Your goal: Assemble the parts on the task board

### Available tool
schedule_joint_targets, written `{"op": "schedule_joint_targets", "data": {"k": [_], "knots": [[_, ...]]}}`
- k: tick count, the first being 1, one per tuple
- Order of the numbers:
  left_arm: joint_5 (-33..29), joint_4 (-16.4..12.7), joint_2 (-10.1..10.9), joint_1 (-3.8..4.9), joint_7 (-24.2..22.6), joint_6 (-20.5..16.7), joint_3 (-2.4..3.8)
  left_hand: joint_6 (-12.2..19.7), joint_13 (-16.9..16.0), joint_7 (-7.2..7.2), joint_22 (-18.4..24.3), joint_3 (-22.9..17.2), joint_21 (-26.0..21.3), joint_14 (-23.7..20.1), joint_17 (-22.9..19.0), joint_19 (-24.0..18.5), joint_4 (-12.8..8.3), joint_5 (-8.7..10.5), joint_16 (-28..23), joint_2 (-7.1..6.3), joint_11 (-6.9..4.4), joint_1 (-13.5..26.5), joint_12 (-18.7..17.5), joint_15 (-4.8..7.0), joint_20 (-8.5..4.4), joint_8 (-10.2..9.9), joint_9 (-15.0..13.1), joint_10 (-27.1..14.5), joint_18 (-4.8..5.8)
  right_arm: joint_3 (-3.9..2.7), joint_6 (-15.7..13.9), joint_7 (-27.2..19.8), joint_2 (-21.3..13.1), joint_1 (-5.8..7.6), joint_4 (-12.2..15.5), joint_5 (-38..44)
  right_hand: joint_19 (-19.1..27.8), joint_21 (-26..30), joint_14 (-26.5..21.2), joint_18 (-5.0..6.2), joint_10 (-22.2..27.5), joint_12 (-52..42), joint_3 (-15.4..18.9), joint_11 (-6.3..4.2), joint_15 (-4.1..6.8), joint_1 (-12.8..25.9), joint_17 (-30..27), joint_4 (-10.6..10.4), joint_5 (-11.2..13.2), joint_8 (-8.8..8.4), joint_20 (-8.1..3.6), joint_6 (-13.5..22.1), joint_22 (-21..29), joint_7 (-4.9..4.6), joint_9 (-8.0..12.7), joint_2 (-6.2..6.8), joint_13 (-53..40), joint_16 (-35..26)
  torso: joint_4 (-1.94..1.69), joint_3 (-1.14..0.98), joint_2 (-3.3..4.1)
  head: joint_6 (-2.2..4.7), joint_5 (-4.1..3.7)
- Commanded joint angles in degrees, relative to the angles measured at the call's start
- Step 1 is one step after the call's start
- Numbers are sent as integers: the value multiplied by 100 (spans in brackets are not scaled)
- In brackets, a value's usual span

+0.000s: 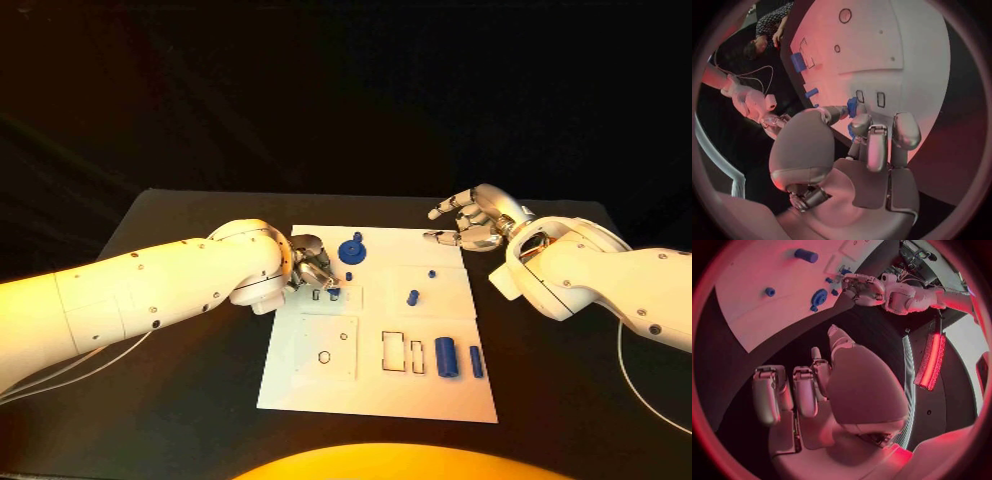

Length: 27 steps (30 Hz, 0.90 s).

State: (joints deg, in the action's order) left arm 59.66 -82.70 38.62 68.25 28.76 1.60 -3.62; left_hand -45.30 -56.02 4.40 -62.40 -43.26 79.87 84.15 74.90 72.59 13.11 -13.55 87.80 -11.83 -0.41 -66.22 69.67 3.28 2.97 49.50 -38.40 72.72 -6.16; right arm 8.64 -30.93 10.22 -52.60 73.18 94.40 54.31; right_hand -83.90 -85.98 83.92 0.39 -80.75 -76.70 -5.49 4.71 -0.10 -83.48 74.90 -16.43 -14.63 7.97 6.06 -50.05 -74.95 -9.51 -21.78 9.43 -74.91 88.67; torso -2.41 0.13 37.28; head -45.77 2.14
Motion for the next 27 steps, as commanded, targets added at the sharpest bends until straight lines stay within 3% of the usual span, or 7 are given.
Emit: {"op": "schedule_joint_targets", "data": {"k": [1,27], "knots": [[162,-24,-20,-15,30,95,-1,-89,-1,-30,-9,-1275,29,444,1008,43,-1262,-23,22,-1,9,59,15,37,-16,-25,4,35,48,-2,84,-54,2,-4,2,22,-360,32,499,78,27,-14,-40,-23,-20,-14,1040,-4,-17,36,26,-30,-1237,9,8,-7,-311,-35,1,1,6,-3,5],[404,-26,11,-61,79,316,-11,-126,-27,-44,-39,-1275,44,447,1015,65,-1278,-146,24,-29,-4,93,26,49,-26,-24,-9,72,53,-2,106,-58,-11,-5,7,22,-360,34,499,79,29,-12,-47,-24,-19,9,1040,-8,-44,47,25,-34,-1237,10,15,3,-307,-36,-3,5,8,-18,12]]}}
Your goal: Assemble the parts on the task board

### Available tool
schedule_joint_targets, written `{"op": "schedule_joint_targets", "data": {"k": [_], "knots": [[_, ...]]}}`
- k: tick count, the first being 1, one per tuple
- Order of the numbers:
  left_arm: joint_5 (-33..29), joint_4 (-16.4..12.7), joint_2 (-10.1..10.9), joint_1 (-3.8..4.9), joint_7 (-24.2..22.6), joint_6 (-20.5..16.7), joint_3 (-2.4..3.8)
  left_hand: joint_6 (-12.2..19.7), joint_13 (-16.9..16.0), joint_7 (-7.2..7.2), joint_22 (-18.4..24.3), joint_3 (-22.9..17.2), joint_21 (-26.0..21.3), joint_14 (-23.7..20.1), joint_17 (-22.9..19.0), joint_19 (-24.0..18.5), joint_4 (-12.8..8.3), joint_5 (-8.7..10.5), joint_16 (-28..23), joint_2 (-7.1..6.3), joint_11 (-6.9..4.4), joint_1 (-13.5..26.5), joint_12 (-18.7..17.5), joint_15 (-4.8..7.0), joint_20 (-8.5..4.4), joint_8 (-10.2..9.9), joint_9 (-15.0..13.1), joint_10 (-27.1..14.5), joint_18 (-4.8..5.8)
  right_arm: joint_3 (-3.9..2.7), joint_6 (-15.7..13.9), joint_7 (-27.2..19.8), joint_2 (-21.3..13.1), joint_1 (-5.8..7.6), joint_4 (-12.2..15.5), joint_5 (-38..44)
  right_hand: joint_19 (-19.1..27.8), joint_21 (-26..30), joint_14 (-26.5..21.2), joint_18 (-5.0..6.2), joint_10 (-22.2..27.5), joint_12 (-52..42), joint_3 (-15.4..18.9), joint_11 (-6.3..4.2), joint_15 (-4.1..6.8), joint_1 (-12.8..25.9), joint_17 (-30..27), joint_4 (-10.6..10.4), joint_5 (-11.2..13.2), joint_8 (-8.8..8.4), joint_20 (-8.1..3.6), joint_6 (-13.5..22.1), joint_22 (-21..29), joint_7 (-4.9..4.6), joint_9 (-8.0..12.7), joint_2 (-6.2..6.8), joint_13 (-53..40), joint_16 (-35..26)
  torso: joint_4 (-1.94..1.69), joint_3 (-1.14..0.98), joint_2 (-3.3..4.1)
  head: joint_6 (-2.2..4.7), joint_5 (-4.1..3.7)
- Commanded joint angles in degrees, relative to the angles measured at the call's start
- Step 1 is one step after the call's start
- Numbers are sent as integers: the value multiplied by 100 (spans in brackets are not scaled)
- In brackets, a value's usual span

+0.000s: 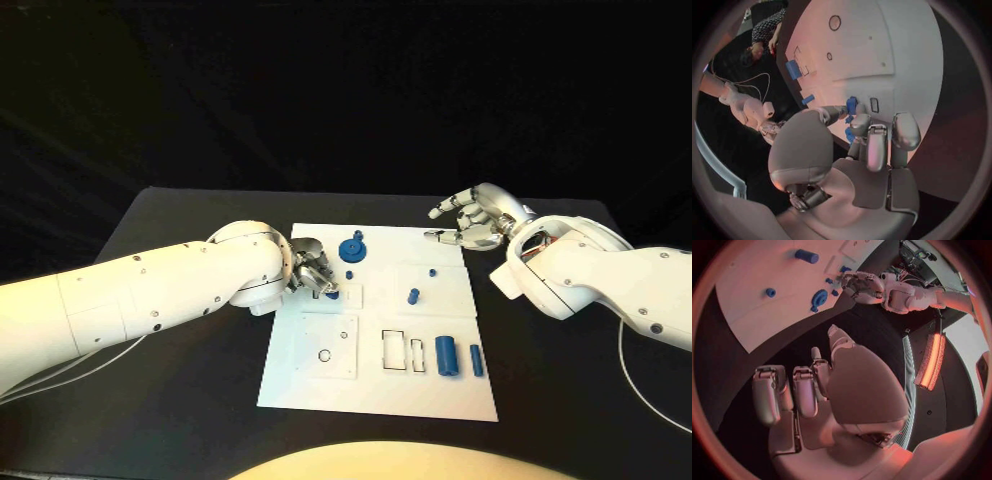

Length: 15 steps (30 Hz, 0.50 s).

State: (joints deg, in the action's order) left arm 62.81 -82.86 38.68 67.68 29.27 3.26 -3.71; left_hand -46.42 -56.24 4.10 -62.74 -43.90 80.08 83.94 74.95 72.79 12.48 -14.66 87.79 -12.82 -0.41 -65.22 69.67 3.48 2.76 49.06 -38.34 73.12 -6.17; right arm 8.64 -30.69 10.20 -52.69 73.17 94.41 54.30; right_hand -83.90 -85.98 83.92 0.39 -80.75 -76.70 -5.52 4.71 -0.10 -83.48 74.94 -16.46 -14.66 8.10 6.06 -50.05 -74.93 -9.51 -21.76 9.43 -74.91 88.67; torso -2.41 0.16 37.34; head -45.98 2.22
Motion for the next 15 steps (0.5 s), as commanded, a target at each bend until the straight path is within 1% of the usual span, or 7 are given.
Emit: {"op": "schedule_joint_targets", "data": {"k": [1,5,9,14,15], "knots": [[92,-10,5,-5,28,151,-2,-18,-13,-15,-6,-1212,24,468,1008,45,-1217,-46,24,68,-6,-3,31,30,-6,21,-17,38,54,-2,83,-56,-2,-4,6,23,-359,34,499,79,29,-12,-44,-23,-19,9,1036,-5,-42,33,25,-34,-1239,10,12,3,-307,-36,-3,2,2,4,4],[104,-9,4,-5,34,167,-2,-22,-14,-17,-1,-1213,22,469,1013,42,-1219,-60,26,65,-7,0,31,32,-7,22,-19,40,53,-2,83,-59,-3,-4,7,23,-359,34,499,79,29,-12,-44,-23,-19,9,1036,-5,-42,33,25,-34,-1239,10,12,3,-307,-36,-3,6,1,-1,0],[110,-13,-6,-5,38,190,-2,-27,-25,-19,-13,-1213,27,471,1018,50,-1221,-75,28,61,-9,5,37,33,-9,23,-21,49,55,-2,85,-61,-3,-4,7,23,-359,34,499,79,29,-12,-44,-23,-19,9,1036,-5,-42,33,25,-34,-1239,10,12,3,-307,-36,1,1,2,-4,7],[105,-15,-28,-5,38,209,-2,-51,-48,-30,-32,-1210,36,477,1037,64,-1229,-159,35,41,-19,35,49,42,-16,27,-32,77,59,-2,87,-62,-2,-5,6,23,-359,34,499,79,29,-12,-44,-23,-19,9,1036,-5,-42,33,25,-34,-1239,10,12,3,-307,-36,-1,-2,0,-4,1],[101,-15,-34,-5,37,212,-2,-61,-63,-36,-37,-1207,39,478,1038,68,-1232,-206,35,33,-23,54,56,47,-21,27,-38,93,60,-2,87,-62,-1,-5,6,23,-359,34,499,79,29,-12,-44,-23,-19,9,1036,-5,-42,33,25,-34,-1239,10,12,3,-307,-36,-1,-1,1,-4,2]]}}
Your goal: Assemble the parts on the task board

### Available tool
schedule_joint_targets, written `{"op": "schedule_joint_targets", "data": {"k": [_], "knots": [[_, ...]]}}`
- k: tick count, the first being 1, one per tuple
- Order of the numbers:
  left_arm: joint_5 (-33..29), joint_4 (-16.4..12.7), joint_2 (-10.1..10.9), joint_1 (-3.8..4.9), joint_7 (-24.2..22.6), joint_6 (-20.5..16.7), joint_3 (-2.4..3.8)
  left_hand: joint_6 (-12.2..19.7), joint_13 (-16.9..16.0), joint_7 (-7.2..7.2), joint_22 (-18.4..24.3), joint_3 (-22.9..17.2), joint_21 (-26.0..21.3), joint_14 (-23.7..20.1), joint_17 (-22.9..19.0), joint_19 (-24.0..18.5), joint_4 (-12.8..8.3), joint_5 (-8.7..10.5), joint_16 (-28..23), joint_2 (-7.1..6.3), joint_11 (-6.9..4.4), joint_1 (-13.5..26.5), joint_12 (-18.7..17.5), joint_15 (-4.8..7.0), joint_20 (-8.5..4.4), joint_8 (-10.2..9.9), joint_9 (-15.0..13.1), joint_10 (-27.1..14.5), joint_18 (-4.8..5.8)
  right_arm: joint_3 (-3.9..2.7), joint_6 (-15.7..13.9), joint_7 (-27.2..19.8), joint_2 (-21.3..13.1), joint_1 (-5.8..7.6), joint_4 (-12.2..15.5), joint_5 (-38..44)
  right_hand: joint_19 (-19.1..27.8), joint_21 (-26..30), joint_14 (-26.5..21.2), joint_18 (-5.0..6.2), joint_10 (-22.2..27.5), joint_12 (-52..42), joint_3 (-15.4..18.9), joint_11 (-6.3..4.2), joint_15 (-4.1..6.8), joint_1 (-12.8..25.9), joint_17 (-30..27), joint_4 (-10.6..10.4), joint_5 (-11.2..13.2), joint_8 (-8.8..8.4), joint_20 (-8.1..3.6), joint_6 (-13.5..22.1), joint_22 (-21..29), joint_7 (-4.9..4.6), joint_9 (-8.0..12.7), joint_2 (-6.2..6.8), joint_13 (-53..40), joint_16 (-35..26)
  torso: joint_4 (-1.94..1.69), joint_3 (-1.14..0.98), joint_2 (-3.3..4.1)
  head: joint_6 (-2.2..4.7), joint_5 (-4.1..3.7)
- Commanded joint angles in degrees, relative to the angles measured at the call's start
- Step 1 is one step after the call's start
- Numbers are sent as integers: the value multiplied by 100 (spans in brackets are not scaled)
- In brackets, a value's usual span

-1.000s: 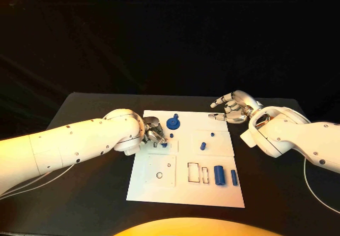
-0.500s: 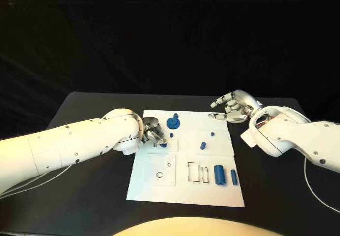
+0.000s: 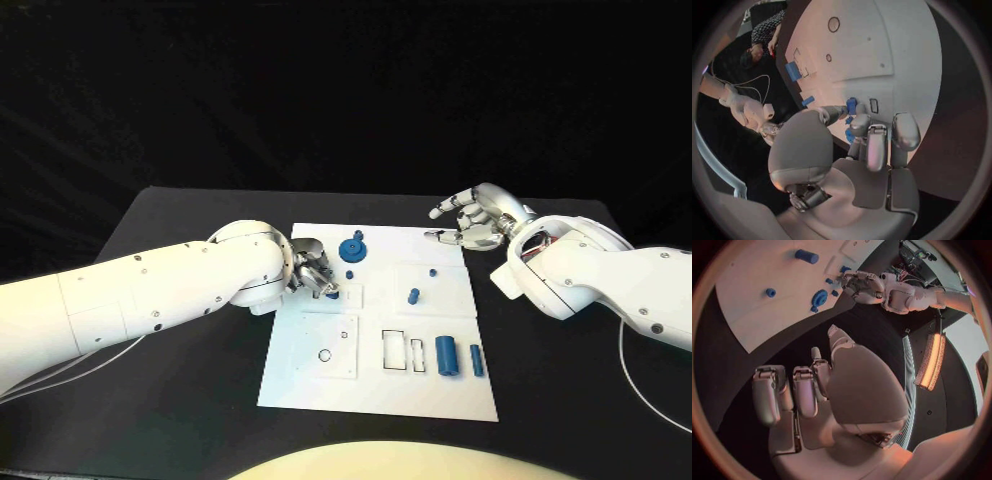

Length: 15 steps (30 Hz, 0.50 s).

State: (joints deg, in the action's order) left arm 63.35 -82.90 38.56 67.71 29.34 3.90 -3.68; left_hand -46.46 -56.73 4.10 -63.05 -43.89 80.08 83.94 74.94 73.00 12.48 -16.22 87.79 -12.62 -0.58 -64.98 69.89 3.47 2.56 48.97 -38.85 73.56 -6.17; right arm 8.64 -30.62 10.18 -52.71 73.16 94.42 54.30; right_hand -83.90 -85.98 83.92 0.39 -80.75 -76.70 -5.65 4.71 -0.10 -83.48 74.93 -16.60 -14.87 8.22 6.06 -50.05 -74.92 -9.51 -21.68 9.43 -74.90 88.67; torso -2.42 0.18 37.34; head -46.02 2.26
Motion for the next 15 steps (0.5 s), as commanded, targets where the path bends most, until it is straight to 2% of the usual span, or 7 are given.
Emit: {"op": "schedule_joint_targets", "data": {"k": [1,4,15], "knots": [[43,-10,-29,-8,30,153,-5,-66,-15,-41,-7,-1201,41,479,1042,49,-1233,-96,36,2,-11,48,33,50,-3,37,9,56,61,-2,81,-61,1,-4,5,23,-359,34,499,79,29,-12,-31,-24,-19,9,1037,9,-21,21,25,-34,-1240,10,5,3,-308,-36,1,-2,0,-1,-2],[20,-5,-53,-8,26,174,-5,-84,-29,-51,-21,-1182,46,481,1049,59,-1233,-176,39,-17,-19,87,38,57,-9,42,-2,74,64,-2,83,-61,2,-4,5,23,-359,34,499,79,29,-12,-31,-24,-19,9,1037,9,-21,21,25,-34,-1240,10,5,3,-308,-36,6,-3,1,-6,0],[-39,80,-152,-7,17,187,-9,-163,-113,-109,-44,-1044,46,501,1118,73,-1159,-198,67,-22,-60,224,92,83,-28,73,-46,172,69,-2,75,-60,2,-4,6,23,-359,34,499,79,29,-12,-31,-24,-19,9,1037,9,-21,21,25,-34,-1240,10,5,3,-308,-36,4,-3,3,-11,-6]]}}
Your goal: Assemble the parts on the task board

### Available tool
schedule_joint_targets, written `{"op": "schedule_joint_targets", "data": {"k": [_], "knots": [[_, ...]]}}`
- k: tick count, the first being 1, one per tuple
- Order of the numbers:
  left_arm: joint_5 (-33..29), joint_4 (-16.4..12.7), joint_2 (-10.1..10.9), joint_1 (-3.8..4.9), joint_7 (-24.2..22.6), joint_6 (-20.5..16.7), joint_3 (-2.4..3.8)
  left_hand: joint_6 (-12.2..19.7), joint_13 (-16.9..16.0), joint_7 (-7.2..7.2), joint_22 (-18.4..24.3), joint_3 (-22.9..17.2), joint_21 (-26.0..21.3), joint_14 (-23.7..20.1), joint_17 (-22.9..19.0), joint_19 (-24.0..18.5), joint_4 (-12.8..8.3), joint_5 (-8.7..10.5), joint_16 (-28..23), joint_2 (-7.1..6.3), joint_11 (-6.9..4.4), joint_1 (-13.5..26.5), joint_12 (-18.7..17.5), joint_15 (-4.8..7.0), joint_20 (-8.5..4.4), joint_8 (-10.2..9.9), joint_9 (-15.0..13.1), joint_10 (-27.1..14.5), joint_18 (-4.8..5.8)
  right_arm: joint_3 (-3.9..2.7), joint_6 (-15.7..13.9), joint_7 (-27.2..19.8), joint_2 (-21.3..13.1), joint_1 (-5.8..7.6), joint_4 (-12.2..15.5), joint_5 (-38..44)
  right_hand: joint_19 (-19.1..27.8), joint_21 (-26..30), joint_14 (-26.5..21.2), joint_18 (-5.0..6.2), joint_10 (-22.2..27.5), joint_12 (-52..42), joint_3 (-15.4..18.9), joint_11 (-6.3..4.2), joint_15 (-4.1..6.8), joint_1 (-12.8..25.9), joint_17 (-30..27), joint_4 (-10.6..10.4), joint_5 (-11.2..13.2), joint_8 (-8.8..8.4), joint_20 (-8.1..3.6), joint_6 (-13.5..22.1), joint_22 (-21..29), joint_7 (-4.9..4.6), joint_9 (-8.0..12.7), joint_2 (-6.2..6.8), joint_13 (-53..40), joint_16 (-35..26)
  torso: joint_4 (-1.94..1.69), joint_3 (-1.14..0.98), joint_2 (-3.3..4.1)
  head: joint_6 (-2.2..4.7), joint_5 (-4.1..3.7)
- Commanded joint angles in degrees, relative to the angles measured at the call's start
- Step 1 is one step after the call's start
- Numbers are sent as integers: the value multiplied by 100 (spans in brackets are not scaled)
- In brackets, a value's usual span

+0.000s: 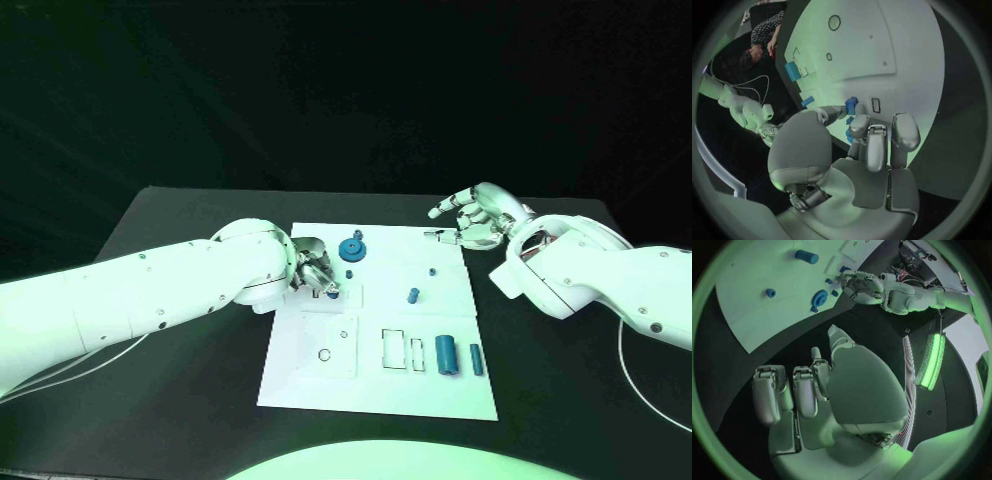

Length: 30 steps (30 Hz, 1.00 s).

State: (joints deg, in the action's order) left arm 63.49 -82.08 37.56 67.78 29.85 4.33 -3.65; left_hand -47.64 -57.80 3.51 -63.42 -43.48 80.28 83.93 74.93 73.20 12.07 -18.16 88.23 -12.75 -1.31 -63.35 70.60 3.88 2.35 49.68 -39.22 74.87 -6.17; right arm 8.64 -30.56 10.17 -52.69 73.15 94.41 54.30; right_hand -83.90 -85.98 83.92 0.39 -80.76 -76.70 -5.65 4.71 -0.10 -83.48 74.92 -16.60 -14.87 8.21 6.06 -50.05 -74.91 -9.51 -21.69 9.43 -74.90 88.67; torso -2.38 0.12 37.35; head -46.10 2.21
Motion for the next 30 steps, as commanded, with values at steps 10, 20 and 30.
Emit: {"op": "schedule_joint_targets", "data": {"k": [10,20,30], "knots": [[-79,88,-146,-13,-33,226,-25,-96,-68,-95,-41,-991,31,515,1168,79,-1040,11,43,33,-22,153,57,70,-32,6,-37,104,78,-2,59,-63,1,-3,3,22,-355,43,496,81,33,-6,-38,-25,-18,23,1028,9,-29,31,24,-38,-1236,12,9,7,-301,-40,1,1,6,-25,-12],[-88,126,-166,-13,-28,310,-34,-154,-119,-154,-70,-737,28,523,1193,110,-917,35,54,36,-67,313,87,108,-69,-27,-62,168,86,-2,54,-69,3,-4,-4,19,-349,54,496,84,37,-1,-39,-25,-18,28,1025,8,-30,33,24,-38,-1229,12,11,9,-296,-41,-5,1,0,-38,-20],[-69,148,-150,-13,-27,311,-37,-304,-155,-199,-63,187,-7,524,1201,132,-473,177,56,-1,-98,599,87,138,-103,-164,-61,150,92,-1,45,-86,4,-6,-10,7,-344,62,492,86,44,8,-40,-25,-18,34,1010,7,-31,34,24,-37,-1225,12,13,10,-288,-46,-3,0,-2,-40,-26]]}}
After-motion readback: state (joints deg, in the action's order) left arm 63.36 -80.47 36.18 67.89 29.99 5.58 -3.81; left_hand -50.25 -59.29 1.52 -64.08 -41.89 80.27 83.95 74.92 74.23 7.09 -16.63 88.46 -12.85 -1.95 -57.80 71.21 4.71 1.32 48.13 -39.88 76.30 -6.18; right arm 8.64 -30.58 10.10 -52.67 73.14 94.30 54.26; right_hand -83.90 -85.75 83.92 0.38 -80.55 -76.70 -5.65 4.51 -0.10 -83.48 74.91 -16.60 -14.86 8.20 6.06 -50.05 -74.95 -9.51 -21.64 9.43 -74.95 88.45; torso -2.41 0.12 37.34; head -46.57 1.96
